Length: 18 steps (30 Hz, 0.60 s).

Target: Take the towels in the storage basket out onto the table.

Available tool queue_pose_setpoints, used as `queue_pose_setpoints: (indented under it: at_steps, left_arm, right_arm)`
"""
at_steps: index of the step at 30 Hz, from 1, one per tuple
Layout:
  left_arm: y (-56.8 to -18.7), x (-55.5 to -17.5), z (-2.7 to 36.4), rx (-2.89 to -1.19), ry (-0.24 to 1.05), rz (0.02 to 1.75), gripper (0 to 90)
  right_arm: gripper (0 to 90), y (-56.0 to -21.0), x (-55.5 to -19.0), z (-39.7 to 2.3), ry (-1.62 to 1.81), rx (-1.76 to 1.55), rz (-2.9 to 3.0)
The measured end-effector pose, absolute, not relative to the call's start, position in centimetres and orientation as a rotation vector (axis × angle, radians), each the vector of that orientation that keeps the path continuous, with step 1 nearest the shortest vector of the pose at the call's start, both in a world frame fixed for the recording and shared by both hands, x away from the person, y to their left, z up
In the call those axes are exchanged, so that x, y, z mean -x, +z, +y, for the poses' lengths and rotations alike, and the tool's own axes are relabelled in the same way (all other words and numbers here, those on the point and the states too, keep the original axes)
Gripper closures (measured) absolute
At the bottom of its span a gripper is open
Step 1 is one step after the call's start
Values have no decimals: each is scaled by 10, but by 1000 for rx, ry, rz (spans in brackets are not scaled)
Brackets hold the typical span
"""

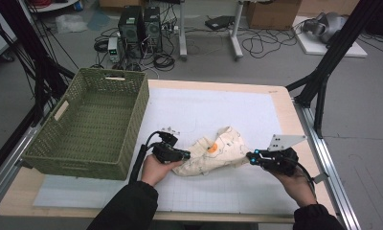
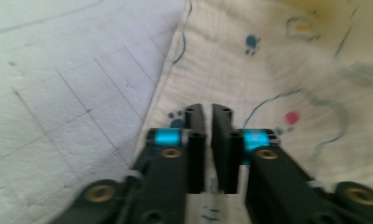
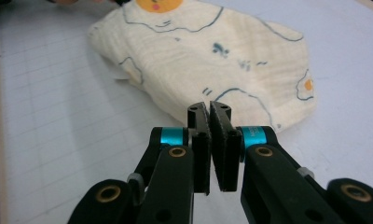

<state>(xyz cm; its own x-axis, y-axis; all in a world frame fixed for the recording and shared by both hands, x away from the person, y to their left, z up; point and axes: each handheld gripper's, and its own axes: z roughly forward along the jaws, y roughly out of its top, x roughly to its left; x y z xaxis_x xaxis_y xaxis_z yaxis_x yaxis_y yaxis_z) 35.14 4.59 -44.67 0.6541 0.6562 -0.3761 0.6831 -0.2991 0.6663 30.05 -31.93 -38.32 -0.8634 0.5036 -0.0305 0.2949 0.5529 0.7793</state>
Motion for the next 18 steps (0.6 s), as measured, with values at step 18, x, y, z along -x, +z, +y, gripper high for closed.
queue_pose_setpoints:
  at_steps: [18]
  left_arm:
    - [-434, -362, 49, -1835, 97, 1084, 855]
  right_arm:
    - [831, -417, -354, -318, 1126, -833, 2558]
